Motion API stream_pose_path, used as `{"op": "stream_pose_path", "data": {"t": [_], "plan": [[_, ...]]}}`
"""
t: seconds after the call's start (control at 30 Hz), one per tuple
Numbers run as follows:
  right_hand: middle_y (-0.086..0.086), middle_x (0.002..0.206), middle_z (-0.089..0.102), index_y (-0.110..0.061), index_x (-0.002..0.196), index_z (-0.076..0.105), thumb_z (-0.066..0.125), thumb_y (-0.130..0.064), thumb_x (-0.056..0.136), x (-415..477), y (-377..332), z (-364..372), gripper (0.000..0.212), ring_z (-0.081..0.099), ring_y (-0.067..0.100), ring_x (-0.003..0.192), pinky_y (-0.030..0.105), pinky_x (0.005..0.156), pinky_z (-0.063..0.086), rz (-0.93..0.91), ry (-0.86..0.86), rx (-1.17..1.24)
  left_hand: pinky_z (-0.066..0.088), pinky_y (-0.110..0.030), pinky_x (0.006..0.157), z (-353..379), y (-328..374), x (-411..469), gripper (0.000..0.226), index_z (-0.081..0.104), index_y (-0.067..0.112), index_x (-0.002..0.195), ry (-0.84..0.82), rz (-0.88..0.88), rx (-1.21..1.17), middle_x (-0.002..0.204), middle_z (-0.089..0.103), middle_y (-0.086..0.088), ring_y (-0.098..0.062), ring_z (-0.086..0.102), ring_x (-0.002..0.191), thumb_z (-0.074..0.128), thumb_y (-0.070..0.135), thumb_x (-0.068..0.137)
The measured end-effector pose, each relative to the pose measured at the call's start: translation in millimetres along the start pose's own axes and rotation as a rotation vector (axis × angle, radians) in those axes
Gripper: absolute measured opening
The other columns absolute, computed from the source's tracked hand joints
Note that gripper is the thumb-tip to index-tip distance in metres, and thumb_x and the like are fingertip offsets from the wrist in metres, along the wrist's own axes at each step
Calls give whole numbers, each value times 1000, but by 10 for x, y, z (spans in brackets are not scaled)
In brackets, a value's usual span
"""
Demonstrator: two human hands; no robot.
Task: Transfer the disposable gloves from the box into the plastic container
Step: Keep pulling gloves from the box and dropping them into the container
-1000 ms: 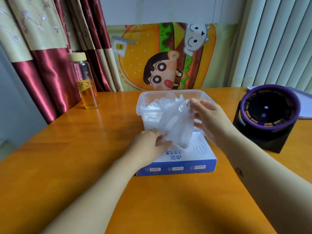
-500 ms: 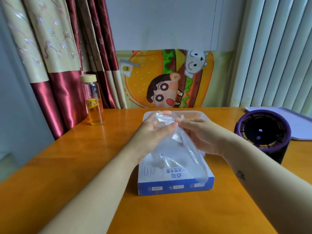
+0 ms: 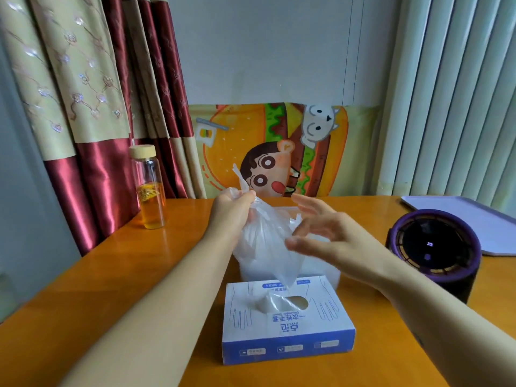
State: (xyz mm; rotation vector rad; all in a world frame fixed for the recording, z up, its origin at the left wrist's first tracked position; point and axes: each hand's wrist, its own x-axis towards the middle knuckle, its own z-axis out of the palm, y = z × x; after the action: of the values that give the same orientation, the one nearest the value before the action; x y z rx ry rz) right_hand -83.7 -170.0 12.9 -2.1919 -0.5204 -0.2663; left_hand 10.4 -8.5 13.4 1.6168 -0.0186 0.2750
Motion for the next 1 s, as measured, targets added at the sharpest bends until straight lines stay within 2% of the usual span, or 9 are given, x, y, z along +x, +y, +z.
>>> {"op": "stream_pose_path", "data": {"t": [0.1,0.23,0.37,0.47,0.53,0.63,0.73,0.87,1.0], "plan": [[-13,138,48,-30,107,70,70,-29,82,169,121,98,24,48,-1,114,18,96,42,-31,136,-241,45,-28,64,51,8,61,14,58,16,82,24,-83,-21,70,56,-3,-16,55,69,60,24,92],[-4,122,65,-21,128,58,69,-12,84,454,251,-6,46,65,7,88,16,76,53,42,384,-208,52,-37,78,29,-50,175,27,62,15,113,-15,-224,-121,102,67,-9,-32,64,97,63,32,91],[-2,131,58,-19,134,53,72,-11,80,685,333,-176,57,65,11,84,8,61,47,170,294,-208,55,-35,77,-178,-204,306,33,59,19,123,-72,-277,-221,102,68,-4,-19,65,88,61,31,93],[3,136,53,-19,138,47,72,-10,79,806,398,-221,65,64,12,87,17,72,49,263,158,-240,50,-27,84,-376,-250,426,50,41,20,140,176,-64,4,122,56,1,-15,57,99,59,29,94],[4,138,50,-18,140,43,72,-9,80,870,448,-223,68,65,7,82,19,74,52,305,97,-193,44,-10,76,-390,-165,410,40,48,20,133,225,329,208,123,53,5,-5,54,97,58,22,94],[5,129,53,-16,142,40,71,-5,80,944,543,-205,69,59,0,72,10,59,51,383,43,-82,40,-1,74,-150,13,294,18,63,26,109,-228,704,519,102,57,18,8,53,90,56,17,95],[7,137,48,-14,145,34,74,-6,78,986,645,-201,78,60,7,78,13,63,52,465,-78,-54,44,-15,85,180,-54,316,21,68,24,112,-720,603,872,109,65,11,-1,58,99,54,22,96],[4,144,43,-18,147,30,75,-10,78,1000,799,-272,84,55,17,110,23,82,52,504,-180,-174,37,-30,103,402,-282,532,41,51,26,137,-827,438,1099,143,48,5,-17,46,129,54,26,97],[3,150,35,-19,150,23,76,-20,78,1001,907,-269,89,38,21,133,30,105,39,432,-281,-626,28,-35,114,467,-468,693,59,32,26,149,-900,328,1274,155,31,4,-20,31,140,55,35,95]]}}
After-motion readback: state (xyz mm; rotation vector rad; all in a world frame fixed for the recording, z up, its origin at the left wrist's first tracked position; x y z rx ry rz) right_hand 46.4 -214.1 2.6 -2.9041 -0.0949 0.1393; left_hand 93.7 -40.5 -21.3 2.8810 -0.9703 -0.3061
